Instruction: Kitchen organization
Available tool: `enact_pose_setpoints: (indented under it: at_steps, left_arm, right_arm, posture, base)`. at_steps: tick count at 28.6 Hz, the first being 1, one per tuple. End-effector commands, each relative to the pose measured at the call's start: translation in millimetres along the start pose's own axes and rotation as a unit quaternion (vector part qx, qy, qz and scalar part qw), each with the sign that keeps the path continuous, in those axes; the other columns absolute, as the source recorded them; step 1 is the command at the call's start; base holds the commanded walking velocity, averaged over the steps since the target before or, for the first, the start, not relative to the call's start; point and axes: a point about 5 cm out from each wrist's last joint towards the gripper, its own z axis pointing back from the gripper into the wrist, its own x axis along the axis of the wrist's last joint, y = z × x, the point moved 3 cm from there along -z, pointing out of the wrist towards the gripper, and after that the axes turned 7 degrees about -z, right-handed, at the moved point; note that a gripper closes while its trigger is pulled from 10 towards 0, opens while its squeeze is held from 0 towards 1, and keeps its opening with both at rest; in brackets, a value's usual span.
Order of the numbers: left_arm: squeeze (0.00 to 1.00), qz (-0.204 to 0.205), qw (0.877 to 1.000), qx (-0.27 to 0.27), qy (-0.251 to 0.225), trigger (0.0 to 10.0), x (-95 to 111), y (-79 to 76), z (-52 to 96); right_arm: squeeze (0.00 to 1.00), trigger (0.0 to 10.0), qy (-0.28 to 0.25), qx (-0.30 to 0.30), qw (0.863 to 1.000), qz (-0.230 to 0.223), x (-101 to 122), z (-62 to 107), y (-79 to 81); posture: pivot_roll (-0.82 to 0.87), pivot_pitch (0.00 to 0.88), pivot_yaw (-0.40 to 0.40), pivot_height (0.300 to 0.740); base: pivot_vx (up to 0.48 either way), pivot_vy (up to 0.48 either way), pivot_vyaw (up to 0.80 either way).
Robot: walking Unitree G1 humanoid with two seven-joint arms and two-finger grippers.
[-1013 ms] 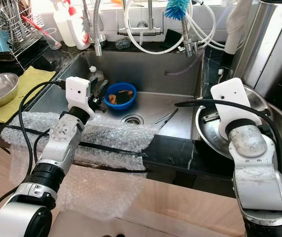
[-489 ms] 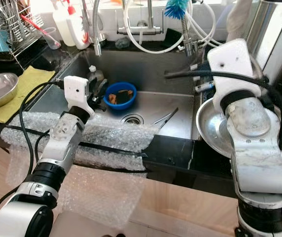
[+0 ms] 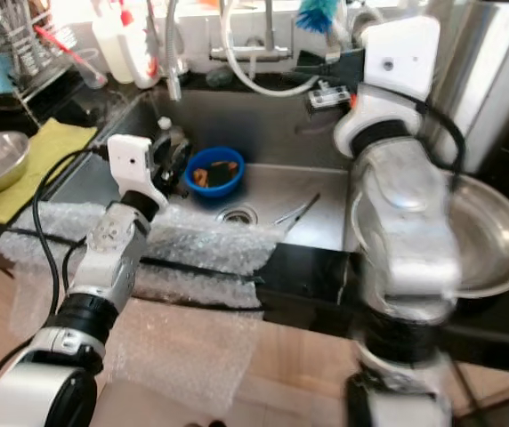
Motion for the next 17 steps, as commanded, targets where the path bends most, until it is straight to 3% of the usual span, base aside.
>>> enact_pose_setpoints:
  at_steps: [1, 2, 4, 10, 17]
  left_arm:
    - [0.00, -0.003, 1.000, -0.002, 0.001, 10.0, 1, 5.1, 3.6]
    - [0.00, -0.004, 1.000, -0.008, 0.001, 10.0, 1, 3.8, 4.0]
    - [0.00, -0.003, 1.000, -0.023, 0.004, 10.0, 0, 0.3, 5.2]
    - [0.00, 0.022, 0.997, -0.066, 0.017, 10.0, -4, -11.8, 8.6]
    - [0.00, 0.028, 0.992, -0.118, 0.037, 10.0, -10, -24.8, 15.0]
  right_arm:
    - [0.00, 10.0, -0.007, -0.012, 0.998, -0.061, -6, -3.9, -6.6]
    - [0.00, 10.0, -0.004, -0.018, 0.993, -0.117, -12, -5.3, -9.9]
    - [0.00, 10.0, -0.003, -0.029, 0.986, -0.161, -20, -7.9, -15.6]
    - [0.00, 10.0, 0.015, -0.057, 0.984, -0.170, -40, -13.5, -29.1]
    - [0.00, 10.0, 0.030, -0.056, 0.970, -0.234, -62, -20.1, -37.4]
  posture:
    - [-0.13, 0.080, 0.128, 0.740]
    - [-0.12, 0.079, 0.127, 0.740]
    - [-0.12, 0.072, 0.123, 0.740]
    - [-0.12, 0.064, 0.124, 0.740]
    - [-0.11, 0.051, 0.123, 0.740]
  base:
    - [0.000, 0.000, 0.00]
    - [0.000, 0.000, 0.00]
    - [0.000, 0.000, 0.00]
    - [0.000, 0.000, 0.00]
    - [0.000, 0.000, 0.00]
